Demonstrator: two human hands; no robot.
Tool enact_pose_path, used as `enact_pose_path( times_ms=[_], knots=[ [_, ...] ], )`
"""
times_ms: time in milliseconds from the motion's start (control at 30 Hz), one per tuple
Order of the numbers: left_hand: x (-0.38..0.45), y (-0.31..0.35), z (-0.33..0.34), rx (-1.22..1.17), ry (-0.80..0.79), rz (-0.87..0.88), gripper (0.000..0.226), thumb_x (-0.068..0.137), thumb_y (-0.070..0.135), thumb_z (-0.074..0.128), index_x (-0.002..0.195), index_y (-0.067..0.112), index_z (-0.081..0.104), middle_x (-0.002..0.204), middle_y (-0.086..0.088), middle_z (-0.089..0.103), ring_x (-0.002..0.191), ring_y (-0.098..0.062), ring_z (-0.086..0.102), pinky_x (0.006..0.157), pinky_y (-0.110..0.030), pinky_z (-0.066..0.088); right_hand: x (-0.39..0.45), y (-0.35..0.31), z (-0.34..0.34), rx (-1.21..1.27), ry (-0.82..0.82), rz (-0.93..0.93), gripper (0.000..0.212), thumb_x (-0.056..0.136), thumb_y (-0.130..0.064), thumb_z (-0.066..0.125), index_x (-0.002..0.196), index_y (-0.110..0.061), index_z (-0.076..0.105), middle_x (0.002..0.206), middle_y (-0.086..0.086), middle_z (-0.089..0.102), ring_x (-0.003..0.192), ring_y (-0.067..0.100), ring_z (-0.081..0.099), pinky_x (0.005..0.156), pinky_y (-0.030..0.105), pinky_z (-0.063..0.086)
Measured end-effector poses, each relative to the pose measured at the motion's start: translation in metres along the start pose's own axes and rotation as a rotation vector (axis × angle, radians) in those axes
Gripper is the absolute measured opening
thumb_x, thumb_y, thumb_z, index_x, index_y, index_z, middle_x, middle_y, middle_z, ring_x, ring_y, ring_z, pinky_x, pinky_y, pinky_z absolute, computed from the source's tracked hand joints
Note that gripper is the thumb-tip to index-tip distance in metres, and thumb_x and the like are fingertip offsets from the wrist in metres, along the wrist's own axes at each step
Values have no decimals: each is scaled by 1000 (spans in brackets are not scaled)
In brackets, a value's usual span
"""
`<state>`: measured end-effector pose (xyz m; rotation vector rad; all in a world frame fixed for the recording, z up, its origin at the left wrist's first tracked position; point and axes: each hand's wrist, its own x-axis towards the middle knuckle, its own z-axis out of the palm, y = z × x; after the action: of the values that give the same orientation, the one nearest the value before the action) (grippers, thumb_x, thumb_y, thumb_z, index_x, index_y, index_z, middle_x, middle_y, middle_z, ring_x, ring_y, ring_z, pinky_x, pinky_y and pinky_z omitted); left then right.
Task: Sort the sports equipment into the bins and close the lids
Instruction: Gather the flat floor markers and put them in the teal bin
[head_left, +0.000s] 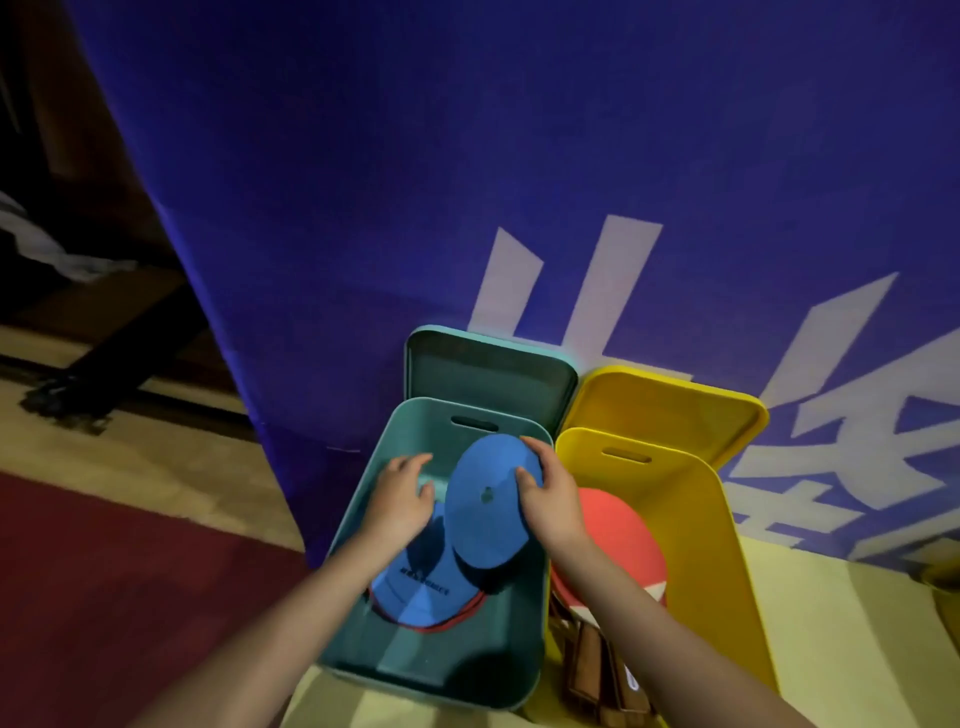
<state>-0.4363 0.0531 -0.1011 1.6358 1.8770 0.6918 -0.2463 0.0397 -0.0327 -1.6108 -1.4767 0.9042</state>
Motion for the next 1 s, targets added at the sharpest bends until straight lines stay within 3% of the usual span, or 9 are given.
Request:
enact_pose_path(
  times_ms=[133, 300, 433, 533, 633, 833, 1000],
  knots=[
    [-15, 3, -47, 172, 259, 311, 43, 88, 6, 54, 131, 12, 54, 129, -10, 51, 123, -28, 44, 106, -38, 36, 10, 2, 37, -63, -109, 48, 37, 91, -9, 50, 127, -17, 53, 123, 2, 60, 113, 20, 54, 90, 24, 39],
    [-29, -21, -50, 53, 244, 145, 52, 94, 11, 49, 144, 17, 39, 133, -11, 48, 110, -31, 55, 88, -42, 49, 8, 25, 88, -15, -138, 250, 38, 91, -5, 47, 128, -14, 52, 117, 10, 62, 107, 29, 57, 92, 33, 44],
    [-23, -29, -49, -24, 285, 82, 44, 94, 8, 48, 137, 15, 50, 122, -10, 58, 107, -29, 59, 86, -40, 49, 6, 56, 111, 20, -2, 433, 36, 87, -2, 48, 121, -8, 54, 114, 15, 64, 106, 35, 59, 94, 39, 45],
    [-23, -32, -45, -33, 299, 123, 43, 88, 0, 51, 130, 11, 57, 115, -10, 61, 101, -30, 61, 85, -41, 50, 4, 81, 119, -173, -52, 474, 37, 80, -17, 59, 116, -17, 55, 112, 15, 61, 105, 36, 58, 93, 39, 47],
    [-22, -33, -45, -9, 285, 136, 46, 86, -3, 50, 129, 9, 58, 113, -10, 61, 97, -30, 62, 82, -44, 51, 0, 86, 122, -426, -120, 518, 49, 75, -38, 66, 120, -26, 50, 121, 12, 46, 119, 34, 45, 100, 42, 42],
    [-25, -30, -50, 97, 247, 119, 48, 88, 1, 47, 135, 11, 52, 115, -8, 59, 96, -30, 60, 81, -45, 51, 7, 76, 117, -703, -267, 421, 58, 85, -50, 58, 135, -24, 42, 139, 11, 33, 133, 31, 31, 105, 39, 34],
    [-33, -15, -54, 240, 221, 127, 45, 93, 13, 46, 137, 9, 49, 120, -8, 55, 106, -28, 54, 84, -43, 50, 14, 39, 91, -520, -248, 161, 60, 90, -38, 57, 142, -13, 39, 134, 18, 38, 130, 34, 34, 108, 37, 31]
  ],
)
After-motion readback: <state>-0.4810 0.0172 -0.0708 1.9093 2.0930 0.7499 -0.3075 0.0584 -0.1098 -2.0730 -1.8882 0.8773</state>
